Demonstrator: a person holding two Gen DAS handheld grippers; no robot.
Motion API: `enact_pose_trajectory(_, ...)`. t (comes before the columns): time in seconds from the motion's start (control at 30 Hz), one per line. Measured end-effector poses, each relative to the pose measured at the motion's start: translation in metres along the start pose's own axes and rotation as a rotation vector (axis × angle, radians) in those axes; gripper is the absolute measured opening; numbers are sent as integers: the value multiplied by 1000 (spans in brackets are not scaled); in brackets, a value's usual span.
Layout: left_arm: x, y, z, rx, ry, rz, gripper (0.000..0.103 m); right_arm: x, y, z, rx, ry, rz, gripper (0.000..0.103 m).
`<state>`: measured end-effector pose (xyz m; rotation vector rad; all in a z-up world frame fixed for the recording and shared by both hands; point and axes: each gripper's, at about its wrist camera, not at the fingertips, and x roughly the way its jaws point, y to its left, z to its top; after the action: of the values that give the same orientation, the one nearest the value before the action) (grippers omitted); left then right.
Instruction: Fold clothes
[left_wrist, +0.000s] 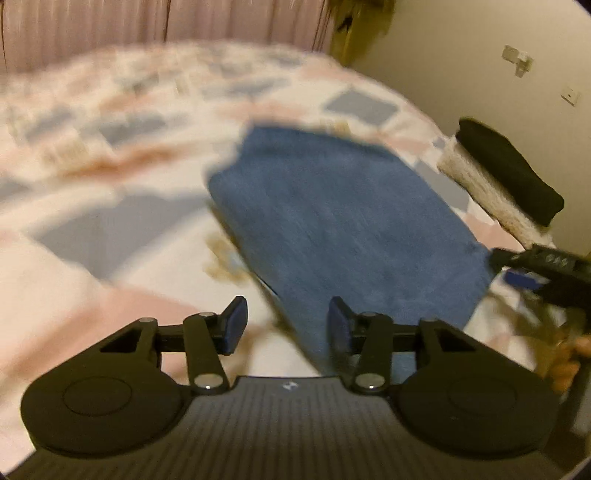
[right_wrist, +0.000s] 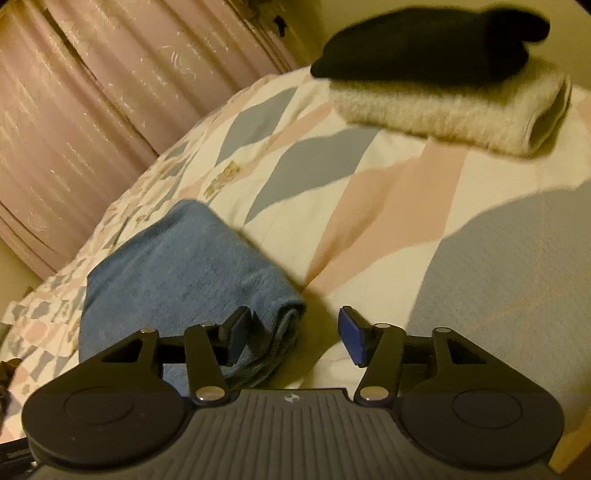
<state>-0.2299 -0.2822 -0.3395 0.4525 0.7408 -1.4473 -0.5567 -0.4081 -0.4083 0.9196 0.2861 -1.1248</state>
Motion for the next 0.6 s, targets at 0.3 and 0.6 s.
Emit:
enact_pose_trajectory(0.3,21,29,67,72,-33,-7,25,2,51,25,-298,10,107,7)
enact_pose_trajectory(0.6,79,1,97,121,-60,-93,22,68,95,63,-404,50,262,8)
